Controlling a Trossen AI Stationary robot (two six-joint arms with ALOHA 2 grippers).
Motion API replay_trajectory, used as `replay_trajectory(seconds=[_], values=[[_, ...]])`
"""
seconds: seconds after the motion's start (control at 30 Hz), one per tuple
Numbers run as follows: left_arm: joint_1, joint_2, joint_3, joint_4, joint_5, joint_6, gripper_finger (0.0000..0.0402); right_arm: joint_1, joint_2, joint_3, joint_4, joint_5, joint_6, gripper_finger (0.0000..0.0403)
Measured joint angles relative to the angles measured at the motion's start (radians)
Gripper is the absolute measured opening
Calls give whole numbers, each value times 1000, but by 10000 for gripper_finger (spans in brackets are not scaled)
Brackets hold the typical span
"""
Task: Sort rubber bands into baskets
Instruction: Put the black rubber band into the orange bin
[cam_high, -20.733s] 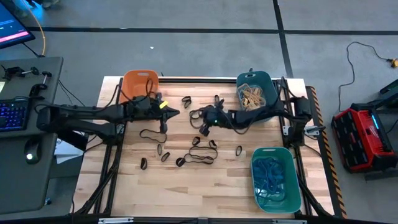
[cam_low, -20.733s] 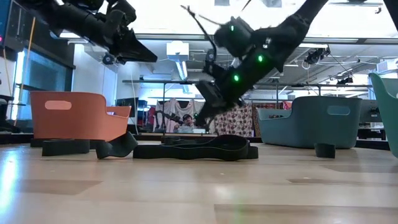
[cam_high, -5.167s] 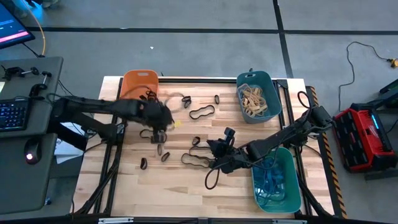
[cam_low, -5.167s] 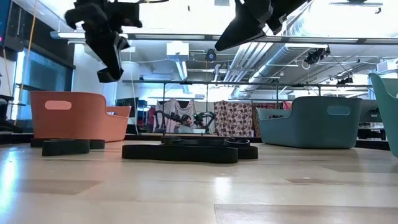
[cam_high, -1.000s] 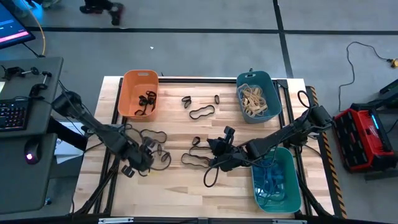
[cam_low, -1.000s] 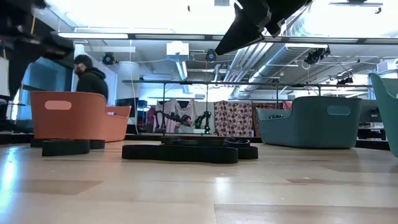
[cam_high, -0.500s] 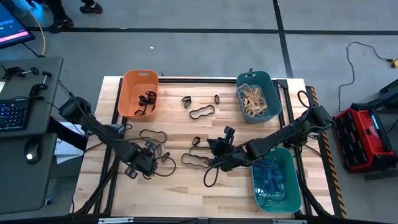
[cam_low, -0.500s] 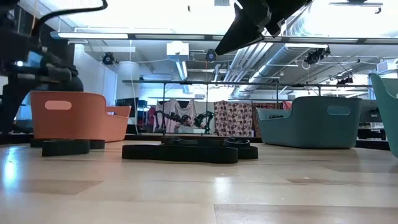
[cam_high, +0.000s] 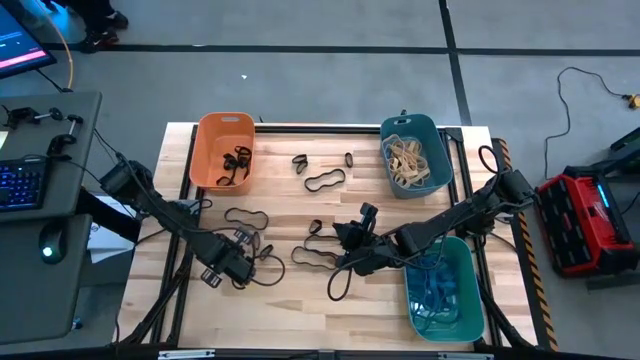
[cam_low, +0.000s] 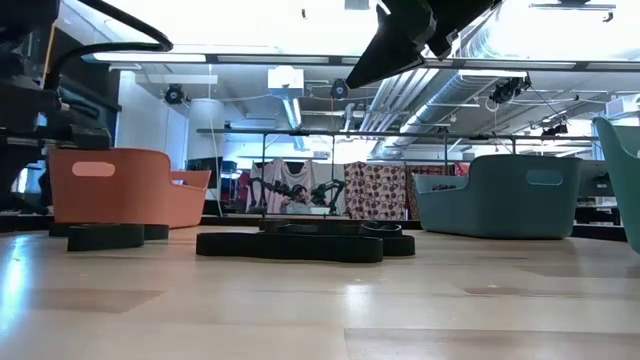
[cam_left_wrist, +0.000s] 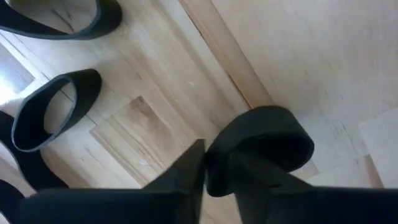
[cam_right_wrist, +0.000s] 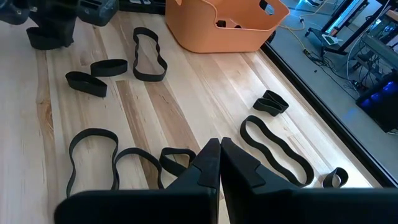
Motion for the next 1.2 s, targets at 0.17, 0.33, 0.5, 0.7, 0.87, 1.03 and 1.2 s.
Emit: replay_trajectory(seconds=[0.17,0.33,0.5,0.7,0.87,1.03,1.2], values=[[29,-3,12,-12,1,-35,6,0,0,0,0,0,0,0],[79,-25,49,-49,-19,-67,3,0,0,0,0,0,0,0],[157,-116,76,-76,-27,-114,2,0,0,0,0,0,0,0],[283,-272,127,-111,-53,-179,1,0,0,0,0,0,1,0],[409,-374,189,-198,-154,-201,1,0,0,0,0,0,0,0],[580,-415,285,-254,-192,-188,1,-1,0,0,0,0,-2,0],[781,-406,401,-329,-193,-81,0,-10,0,0,0,0,5,0]])
